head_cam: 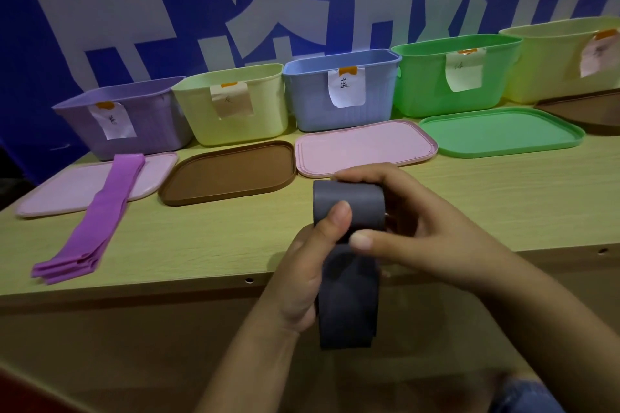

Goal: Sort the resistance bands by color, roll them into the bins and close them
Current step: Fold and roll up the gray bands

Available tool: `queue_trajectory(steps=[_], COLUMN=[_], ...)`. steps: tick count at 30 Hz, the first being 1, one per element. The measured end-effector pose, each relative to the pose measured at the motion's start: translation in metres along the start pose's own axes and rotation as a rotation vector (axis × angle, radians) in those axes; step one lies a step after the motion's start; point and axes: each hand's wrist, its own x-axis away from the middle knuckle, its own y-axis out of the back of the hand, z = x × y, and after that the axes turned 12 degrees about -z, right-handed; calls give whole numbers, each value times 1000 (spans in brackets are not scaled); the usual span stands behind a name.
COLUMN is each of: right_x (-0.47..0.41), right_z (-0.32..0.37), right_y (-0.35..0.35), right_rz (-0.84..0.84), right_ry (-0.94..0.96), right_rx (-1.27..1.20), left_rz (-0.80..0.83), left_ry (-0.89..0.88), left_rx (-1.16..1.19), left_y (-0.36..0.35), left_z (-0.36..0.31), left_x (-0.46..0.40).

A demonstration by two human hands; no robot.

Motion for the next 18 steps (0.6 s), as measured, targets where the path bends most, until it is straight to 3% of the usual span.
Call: queue_trajectory(steps=[2,6,18], right_x=[0,-7,2], right_z=[7,15,14], right_y=[7,-2,-10], right_rz=[60,-88,-173], right_ry=[-138,-269,19], right_rx=[-113,-24,59], left_rz=[30,94,167], left_ry=[-19,6,17], left_rx=[-21,-1,-63], left_y=[-1,-1,9], left_z=[-3,-8,-16], left_x=[0,-2,0])
